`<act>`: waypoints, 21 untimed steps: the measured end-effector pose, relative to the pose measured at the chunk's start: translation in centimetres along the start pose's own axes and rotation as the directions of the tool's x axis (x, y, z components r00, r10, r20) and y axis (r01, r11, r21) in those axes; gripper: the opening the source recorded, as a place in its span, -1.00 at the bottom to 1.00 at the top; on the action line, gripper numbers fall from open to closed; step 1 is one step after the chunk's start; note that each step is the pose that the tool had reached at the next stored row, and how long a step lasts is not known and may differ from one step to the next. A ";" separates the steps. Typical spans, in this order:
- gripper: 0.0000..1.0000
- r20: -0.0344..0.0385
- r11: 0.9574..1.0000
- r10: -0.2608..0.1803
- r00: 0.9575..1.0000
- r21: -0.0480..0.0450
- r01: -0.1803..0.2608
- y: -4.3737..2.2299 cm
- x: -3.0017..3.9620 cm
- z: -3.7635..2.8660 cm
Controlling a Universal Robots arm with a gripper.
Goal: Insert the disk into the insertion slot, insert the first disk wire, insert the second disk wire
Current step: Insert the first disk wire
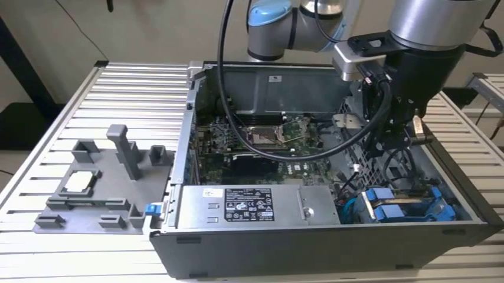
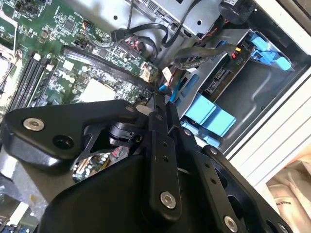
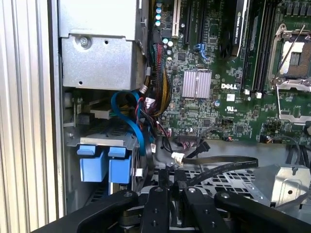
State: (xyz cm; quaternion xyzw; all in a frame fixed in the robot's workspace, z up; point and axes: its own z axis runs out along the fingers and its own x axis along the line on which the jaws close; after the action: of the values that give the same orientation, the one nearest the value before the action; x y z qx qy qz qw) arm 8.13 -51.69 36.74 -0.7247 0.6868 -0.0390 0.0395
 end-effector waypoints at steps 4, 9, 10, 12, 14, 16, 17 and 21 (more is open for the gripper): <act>-0.65 0.000 1.000 0.000 1.000 0.000 0.000 0.00 0.00 0.00; -0.68 0.000 1.000 0.000 1.000 0.000 0.000 0.00 0.00 0.00; -0.68 0.000 1.000 0.000 1.000 0.000 0.000 0.00 0.01 0.00; -0.68 0.000 1.000 0.000 1.000 0.000 0.000 -0.04 0.09 0.00; -0.68 0.000 1.000 0.000 1.000 -0.001 0.000 -0.16 0.27 0.02; -0.68 0.000 1.000 0.000 1.000 -0.004 0.000 -0.39 0.54 0.05; -0.68 0.000 1.000 0.000 1.000 -0.005 0.000 -0.51 0.71 0.07; -0.68 0.001 1.000 0.000 1.000 -0.011 0.000 -0.96 1.42 0.16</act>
State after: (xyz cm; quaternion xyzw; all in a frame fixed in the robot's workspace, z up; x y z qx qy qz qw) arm 9.18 -53.06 36.69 -0.7249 0.6871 -0.0352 0.0359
